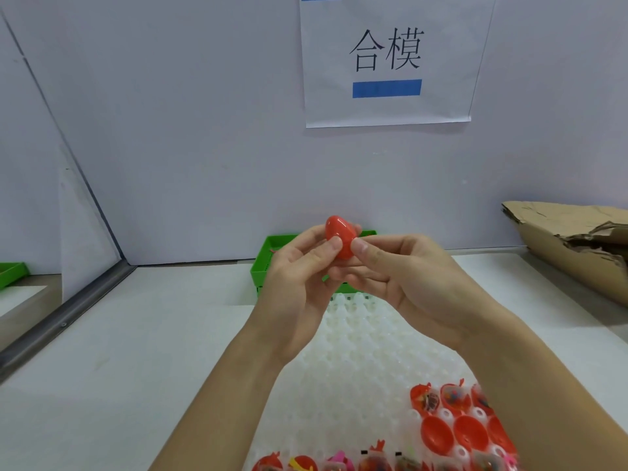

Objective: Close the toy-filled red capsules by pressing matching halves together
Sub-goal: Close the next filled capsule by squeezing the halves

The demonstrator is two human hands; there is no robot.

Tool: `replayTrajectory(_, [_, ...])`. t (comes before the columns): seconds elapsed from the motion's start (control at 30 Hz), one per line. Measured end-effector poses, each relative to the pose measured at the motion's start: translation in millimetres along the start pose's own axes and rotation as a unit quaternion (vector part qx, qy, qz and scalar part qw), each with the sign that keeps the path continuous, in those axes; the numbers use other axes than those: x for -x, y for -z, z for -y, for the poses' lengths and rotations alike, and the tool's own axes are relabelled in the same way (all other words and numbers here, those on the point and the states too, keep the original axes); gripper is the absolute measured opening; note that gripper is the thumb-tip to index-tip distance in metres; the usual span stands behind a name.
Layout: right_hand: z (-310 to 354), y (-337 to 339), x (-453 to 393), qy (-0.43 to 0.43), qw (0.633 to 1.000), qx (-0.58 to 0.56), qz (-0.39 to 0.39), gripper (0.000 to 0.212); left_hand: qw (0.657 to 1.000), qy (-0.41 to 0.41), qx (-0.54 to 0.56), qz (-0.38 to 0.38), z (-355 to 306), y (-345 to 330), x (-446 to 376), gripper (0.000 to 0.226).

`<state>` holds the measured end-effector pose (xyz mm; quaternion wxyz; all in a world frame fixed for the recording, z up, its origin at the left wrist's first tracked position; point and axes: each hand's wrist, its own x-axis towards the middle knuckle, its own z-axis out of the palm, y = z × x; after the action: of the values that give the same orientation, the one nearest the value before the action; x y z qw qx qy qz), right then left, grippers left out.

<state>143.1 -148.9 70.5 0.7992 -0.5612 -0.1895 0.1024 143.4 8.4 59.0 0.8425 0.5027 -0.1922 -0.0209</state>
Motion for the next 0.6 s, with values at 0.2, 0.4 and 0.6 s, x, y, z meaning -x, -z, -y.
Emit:
replayTrajectory(0.2, [2,2,0,0.055,0.995,0.075,-0.028,0.032,0.995,-0.048,-0.092,0.004,-1,3,0,0.033])
replayTrajectory(0.4, [4,2,1,0.113,0.960,0.238,-0.092,0.020,0.973,-0.090,-0.207,-0.041,-6,10,0,0.024])
replayTrajectory(0.6, [7,3,3,0.150,0.943,0.275,-0.107,0.019,0.964,-0.101,-0.240,-0.044,-8,9,2,0.030])
